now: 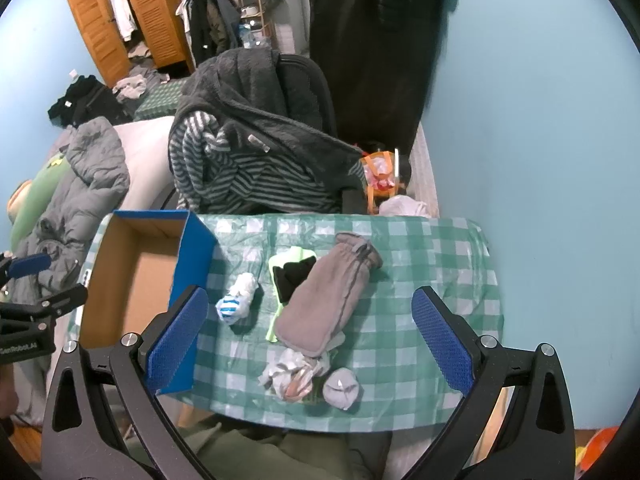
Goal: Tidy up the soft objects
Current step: 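Move both tools toward the socks on the checkered tablecloth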
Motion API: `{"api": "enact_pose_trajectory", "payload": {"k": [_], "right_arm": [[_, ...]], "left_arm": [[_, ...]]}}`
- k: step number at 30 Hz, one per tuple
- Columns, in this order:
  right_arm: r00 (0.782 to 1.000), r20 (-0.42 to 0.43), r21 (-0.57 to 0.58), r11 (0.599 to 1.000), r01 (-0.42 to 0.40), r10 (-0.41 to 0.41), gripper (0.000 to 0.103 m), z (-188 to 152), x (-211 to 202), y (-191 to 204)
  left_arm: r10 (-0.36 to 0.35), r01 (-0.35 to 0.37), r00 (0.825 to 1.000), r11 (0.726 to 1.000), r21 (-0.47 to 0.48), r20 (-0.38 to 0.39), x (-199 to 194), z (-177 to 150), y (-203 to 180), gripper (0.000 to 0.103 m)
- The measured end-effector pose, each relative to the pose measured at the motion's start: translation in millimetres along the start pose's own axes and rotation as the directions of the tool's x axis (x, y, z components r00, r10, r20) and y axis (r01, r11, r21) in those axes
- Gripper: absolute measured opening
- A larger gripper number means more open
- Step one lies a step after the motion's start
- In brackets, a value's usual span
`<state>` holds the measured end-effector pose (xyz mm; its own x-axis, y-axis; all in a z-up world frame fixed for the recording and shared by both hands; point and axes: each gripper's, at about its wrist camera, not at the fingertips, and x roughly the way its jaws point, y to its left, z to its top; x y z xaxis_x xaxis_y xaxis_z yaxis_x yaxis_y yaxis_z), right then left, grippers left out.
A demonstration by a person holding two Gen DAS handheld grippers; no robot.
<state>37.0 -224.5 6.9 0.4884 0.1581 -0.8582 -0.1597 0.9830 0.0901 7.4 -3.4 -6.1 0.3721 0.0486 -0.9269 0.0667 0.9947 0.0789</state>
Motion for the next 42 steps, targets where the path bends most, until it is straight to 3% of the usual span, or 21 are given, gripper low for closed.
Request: {"api": "enact_pose_trajectory", "payload": {"k": [42], "right_arm": [[1.000,-0.016,-0.007,1.000,-0.017,0.017,0.101,3.6,9.4,-1.1]], "left_arm": [[-0.004,0.004,1.000,1.000,0.007,-0.011,5.3,16.3,-14.1,0.082]]}}
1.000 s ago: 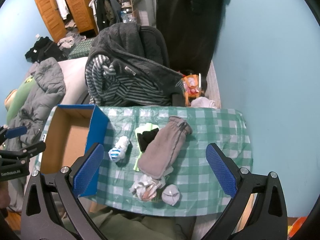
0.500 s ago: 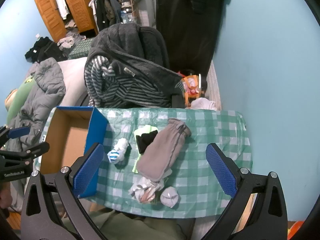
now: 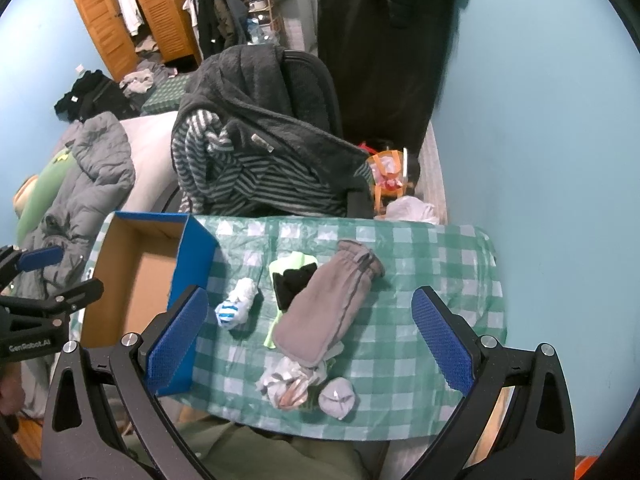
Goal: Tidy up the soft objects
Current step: 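Move both tools toward the socks on the checkered tablecloth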
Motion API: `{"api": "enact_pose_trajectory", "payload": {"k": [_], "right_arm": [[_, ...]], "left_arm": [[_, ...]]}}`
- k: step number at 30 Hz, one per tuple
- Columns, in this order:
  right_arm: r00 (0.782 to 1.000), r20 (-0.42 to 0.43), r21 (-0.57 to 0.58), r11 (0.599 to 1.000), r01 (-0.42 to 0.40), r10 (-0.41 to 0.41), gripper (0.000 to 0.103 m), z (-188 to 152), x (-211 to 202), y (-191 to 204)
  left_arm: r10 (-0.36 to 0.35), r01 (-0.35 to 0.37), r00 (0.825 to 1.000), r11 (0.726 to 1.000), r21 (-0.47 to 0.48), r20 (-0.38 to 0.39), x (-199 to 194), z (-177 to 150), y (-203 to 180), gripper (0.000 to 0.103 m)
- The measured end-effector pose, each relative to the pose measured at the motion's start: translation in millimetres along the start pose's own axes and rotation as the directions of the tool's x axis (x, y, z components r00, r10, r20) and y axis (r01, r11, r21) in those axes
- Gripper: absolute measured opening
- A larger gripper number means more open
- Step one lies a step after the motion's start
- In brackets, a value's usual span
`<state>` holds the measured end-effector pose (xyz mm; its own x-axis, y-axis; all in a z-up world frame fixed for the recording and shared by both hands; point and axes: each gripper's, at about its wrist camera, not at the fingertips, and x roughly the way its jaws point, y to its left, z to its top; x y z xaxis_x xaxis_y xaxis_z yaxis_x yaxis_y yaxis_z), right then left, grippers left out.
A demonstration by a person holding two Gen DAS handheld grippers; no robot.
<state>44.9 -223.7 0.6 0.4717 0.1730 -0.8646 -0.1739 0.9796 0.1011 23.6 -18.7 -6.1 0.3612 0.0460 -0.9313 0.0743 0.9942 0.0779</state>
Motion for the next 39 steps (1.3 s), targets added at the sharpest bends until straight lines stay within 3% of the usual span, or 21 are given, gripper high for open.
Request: {"api": "enact_pose_trajectory", "payload": {"k": [22,39], "right_arm": [[1.000,-0.008,-0.004,1.000,-0.004,0.004,0.101,1.7,1.8,-4.5],[0.999,-0.033,0.024,1.000,0.000,0.001,0.101,-0.2,8.7,-16.7]], "left_arm": [[-0.001,0.001,1.000,1.000,-0.013,-0.021,3.2,9.4,-10.3,0.082],[-0.013,0.014,0.996,1.000,0.004,-0.085,38.3,31.5,-28.9,0.082]]}}
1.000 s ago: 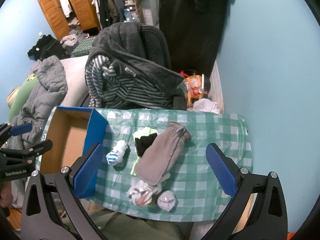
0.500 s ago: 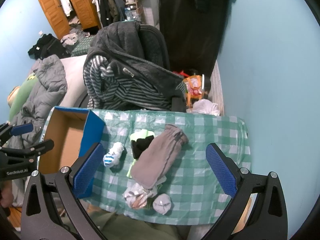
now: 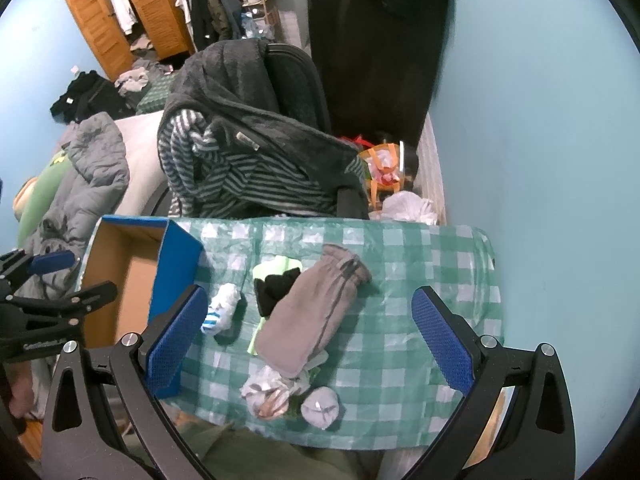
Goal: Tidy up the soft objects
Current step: 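Move both tools toward the socks on the checkered tablecloth, then lower the right gripper onto the light grey sock ball and close while the left approaches the striped sock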
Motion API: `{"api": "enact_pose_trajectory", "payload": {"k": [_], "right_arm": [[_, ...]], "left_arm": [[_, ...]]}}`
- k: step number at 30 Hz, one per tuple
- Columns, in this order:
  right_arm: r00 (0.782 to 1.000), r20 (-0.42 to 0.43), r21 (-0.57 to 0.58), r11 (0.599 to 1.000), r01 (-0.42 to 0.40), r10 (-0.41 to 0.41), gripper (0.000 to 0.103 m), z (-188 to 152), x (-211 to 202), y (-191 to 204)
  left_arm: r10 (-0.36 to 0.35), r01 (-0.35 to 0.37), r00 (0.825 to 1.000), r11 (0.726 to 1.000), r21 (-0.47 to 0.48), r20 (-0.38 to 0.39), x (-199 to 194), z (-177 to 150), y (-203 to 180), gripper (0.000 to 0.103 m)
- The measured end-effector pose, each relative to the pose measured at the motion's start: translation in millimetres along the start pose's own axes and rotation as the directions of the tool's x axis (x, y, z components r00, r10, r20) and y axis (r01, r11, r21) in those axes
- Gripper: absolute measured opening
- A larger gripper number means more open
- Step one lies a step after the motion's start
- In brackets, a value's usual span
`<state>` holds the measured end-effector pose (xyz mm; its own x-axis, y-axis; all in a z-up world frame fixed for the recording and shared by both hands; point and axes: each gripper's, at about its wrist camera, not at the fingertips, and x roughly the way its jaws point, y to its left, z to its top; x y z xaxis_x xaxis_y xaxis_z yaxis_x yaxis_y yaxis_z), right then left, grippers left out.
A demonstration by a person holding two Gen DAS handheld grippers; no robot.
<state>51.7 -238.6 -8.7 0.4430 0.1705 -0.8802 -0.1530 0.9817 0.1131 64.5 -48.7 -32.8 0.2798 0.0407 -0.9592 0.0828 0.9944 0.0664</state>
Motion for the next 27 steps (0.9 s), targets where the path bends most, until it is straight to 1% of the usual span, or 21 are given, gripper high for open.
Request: {"api": "enact_pose_trajectory", "payload": {"k": [8,10,17,21,24,27], "right_arm": [[0.999,-0.032,0.021,1.000,0.011,-0.010,0.101,-14.1,14.0,-20.4],[0.999,-0.042,0.028,1.000,0.011,-0.010,0.101,-20.2,18.6,-25.2],[0.996,-0.092,0.071,0.997,0.022,-0.015,0.101,-37.8,40.3,-46.4],[0.993,-0.114,0.079,0.996,0.029,-0.020,0.101,-50.3,51.7,-51.9],[0.991,-0.132,0.081,0.996,0.035,-0.024,0.101,-60.6,61.3,-54.7],[0.988,-0.154,0.085,0.995,0.045,-0.031,0.101,-71.6,71.0,-57.7]], "left_arm": [[-0.021,0.023,0.999,0.999,0.048,-0.048,29.1,1.9,-16.0,0.082],[-0.040,0.043,0.997,0.997,0.059,-0.061,37.7,2.1,-20.7,0.082],[-0.082,0.093,0.989,0.992,0.085,-0.119,68.3,0.2,-37.9,0.082],[-0.092,0.108,0.985,0.989,0.106,-0.144,84.8,-2.3,-46.6,0.082],[-0.103,0.123,0.979,0.986,0.109,-0.175,100.7,-5.6,-50.5,0.082],[-0.094,0.118,0.976,0.986,0.115,-0.197,115.0,-10.6,-53.1,0.082]]}}
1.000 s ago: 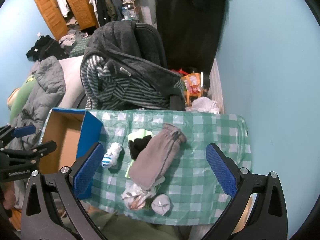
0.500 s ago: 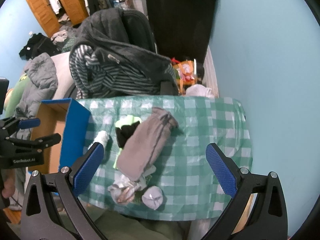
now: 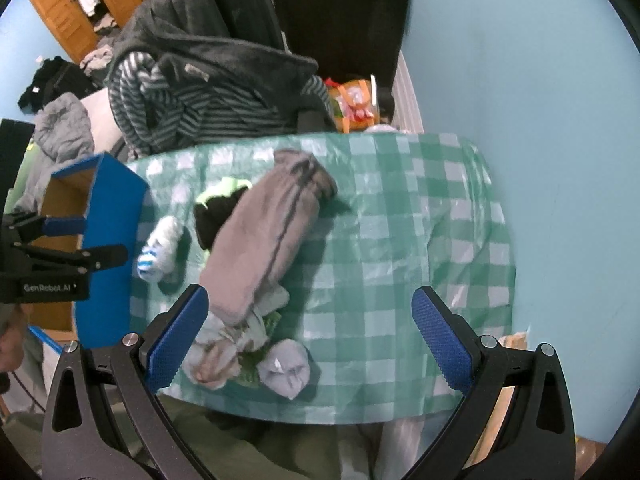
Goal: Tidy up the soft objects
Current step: 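Lower the right gripper onto the light grey sock ball and close while the left approaches the striped sock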
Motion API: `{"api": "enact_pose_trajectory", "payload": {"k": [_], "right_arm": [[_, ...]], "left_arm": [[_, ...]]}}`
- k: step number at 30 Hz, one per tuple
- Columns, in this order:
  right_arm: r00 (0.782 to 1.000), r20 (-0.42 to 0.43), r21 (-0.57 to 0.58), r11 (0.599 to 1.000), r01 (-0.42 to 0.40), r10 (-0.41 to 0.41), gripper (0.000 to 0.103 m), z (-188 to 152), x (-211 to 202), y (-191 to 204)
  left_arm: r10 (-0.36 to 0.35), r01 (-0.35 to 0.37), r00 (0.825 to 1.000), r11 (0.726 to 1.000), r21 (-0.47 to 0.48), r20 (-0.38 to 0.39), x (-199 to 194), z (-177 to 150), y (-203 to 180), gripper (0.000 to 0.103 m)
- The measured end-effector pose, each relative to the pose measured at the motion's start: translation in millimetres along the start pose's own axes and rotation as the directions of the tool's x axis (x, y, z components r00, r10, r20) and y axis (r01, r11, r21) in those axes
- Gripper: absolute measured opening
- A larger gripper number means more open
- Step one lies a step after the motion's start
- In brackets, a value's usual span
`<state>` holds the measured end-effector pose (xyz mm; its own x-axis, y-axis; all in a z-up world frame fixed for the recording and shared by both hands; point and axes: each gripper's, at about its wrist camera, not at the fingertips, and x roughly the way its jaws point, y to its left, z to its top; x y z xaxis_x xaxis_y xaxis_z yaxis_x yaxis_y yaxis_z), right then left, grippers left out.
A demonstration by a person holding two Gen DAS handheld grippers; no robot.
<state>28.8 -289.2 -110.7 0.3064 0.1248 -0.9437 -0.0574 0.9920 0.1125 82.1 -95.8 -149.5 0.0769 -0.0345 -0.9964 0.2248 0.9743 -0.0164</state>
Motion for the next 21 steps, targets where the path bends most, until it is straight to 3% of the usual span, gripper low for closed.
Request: {"api": "enact_pose_trajectory", "payload": {"k": [21], "right_arm": [[0.991,-0.131,0.013,1.000,-0.007,0.009,0.101,-43.3,57.6,-0.2]], "left_arm": [[0.026,-0.028,0.996,0.999,-0.027,-0.090,41.9,-36.0,17.8,0.082]]}}
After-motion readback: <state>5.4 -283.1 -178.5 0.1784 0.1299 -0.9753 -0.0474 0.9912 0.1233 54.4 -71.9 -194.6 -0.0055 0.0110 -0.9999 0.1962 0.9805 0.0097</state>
